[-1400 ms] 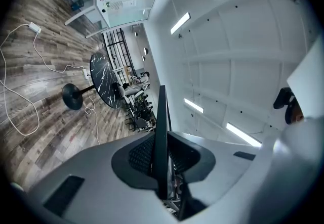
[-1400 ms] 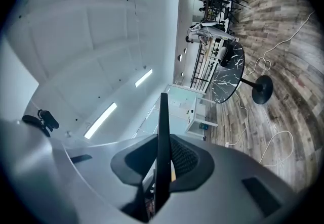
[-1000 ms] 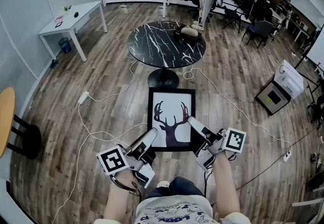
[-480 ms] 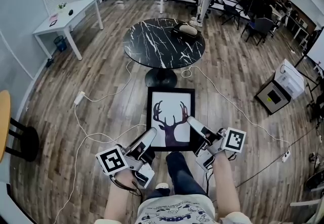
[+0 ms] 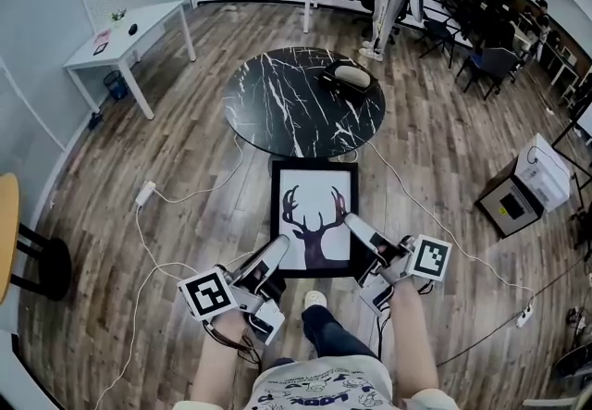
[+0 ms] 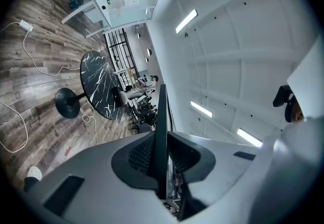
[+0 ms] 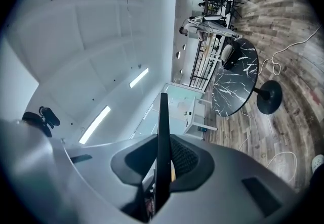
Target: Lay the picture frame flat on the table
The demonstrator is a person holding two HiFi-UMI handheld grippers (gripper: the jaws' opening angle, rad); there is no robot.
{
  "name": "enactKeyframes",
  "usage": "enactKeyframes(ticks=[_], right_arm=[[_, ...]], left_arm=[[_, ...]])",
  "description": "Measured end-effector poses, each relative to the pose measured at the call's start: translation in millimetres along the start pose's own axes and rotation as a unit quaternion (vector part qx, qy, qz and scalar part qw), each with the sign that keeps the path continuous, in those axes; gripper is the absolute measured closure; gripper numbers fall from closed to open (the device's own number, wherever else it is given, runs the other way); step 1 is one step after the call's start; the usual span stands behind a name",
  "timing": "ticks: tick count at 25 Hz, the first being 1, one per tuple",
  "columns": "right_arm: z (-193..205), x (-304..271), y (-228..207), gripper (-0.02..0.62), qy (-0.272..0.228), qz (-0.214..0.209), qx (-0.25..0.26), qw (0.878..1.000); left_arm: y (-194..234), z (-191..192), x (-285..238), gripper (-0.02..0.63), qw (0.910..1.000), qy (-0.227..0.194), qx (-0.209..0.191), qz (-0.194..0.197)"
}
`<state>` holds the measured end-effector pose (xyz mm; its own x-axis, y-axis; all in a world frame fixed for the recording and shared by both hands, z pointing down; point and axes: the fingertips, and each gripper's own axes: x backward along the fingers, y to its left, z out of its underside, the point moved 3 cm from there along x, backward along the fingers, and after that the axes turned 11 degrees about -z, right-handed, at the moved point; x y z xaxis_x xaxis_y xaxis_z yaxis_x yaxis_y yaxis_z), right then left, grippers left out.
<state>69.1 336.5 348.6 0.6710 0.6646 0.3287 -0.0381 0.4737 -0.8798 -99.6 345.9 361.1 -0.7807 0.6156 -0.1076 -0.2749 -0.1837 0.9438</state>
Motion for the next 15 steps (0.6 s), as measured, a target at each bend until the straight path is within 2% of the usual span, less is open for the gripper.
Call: enactKeyframes(ticks=[8,15], right_arm=[[-116.0,-52.3,-47.6,0.511,0.028,-0.015,0.007,0.999],[-164.0,-82.3,-84.0,0.511,0.041,-0.020,-0.009,0.999]], left_arm=[[-6.4,-65.7,-112.3,0.529,0.9995,-0.025,-0.018,0.000],[4.6,-98.4,-162.7,0.529,0.9992,-0.035,-0.009,-0.017]])
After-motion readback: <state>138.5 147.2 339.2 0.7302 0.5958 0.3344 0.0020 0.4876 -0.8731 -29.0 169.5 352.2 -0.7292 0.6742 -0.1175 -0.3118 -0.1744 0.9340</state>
